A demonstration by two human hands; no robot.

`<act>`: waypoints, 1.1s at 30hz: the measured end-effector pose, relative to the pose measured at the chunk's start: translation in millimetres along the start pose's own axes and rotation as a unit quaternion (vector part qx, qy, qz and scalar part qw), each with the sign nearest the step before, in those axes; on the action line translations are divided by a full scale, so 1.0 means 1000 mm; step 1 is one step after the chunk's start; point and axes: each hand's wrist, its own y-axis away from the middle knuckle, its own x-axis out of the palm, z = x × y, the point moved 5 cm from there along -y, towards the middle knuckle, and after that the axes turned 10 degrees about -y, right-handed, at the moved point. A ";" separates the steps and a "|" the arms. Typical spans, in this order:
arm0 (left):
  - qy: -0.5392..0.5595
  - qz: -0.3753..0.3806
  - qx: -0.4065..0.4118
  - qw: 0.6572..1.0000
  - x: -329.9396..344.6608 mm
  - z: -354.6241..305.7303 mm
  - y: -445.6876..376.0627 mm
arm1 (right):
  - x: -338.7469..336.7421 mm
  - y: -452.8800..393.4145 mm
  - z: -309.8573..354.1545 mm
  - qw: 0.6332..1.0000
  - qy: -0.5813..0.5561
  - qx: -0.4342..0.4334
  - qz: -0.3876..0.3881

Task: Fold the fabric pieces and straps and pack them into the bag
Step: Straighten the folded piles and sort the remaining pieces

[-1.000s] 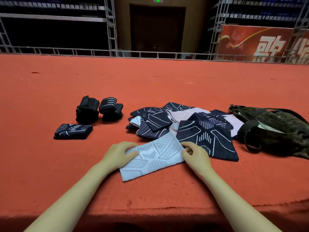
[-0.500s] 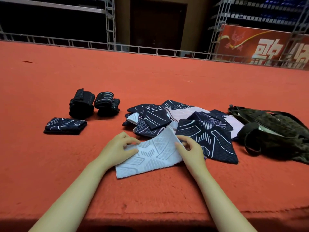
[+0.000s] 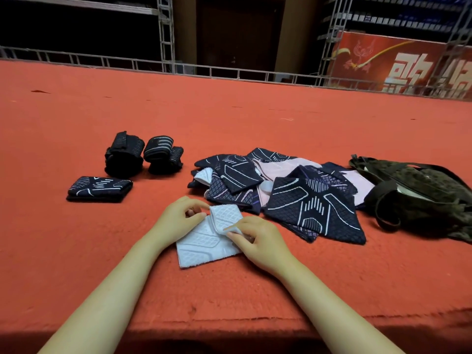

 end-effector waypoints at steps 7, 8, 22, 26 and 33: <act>-0.062 -0.058 0.044 0.995 -0.001 -0.007 0.012 | 0.001 0.000 0.002 0.997 -0.043 0.032 0.061; -0.073 -0.076 0.057 0.993 -0.003 -0.010 0.016 | -0.001 -0.001 0.000 0.994 -0.080 0.055 0.058; -0.152 0.022 0.050 0.987 0.008 -0.020 0.024 | 0.004 -0.011 -0.022 0.988 -0.005 0.147 0.049; -0.145 0.034 0.038 0.988 0.010 -0.019 0.025 | 0.000 -0.017 -0.025 0.980 -0.046 0.193 0.007; -0.135 0.018 0.054 0.989 0.009 -0.020 0.024 | -0.002 -0.019 -0.028 0.963 -0.155 0.208 -0.076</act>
